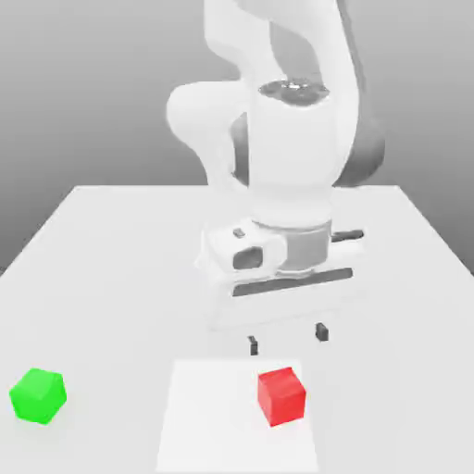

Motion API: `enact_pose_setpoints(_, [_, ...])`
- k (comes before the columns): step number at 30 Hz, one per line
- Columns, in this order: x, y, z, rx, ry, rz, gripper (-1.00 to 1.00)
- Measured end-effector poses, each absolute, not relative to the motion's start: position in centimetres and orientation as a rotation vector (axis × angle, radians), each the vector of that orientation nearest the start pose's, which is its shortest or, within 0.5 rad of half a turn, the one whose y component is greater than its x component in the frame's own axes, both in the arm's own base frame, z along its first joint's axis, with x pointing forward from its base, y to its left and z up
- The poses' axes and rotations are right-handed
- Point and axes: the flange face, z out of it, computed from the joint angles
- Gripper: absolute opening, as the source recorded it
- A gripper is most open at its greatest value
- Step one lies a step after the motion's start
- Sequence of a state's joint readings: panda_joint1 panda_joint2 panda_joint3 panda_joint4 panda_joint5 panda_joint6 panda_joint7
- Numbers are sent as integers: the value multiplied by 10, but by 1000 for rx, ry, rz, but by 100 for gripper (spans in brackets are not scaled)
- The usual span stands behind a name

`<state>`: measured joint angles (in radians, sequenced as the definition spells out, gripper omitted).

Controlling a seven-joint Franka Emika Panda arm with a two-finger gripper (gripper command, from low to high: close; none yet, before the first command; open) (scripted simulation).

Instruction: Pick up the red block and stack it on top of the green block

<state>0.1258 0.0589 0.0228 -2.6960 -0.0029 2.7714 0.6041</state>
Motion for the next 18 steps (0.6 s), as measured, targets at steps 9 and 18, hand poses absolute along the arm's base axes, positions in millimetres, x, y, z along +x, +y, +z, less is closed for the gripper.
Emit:
enact_pose_setpoints(9, [403, 61, 148, -3063, 699, 0, -100])
enact_pose_setpoints(18, [403, 61, 194, -3063, 699, 0, -100])
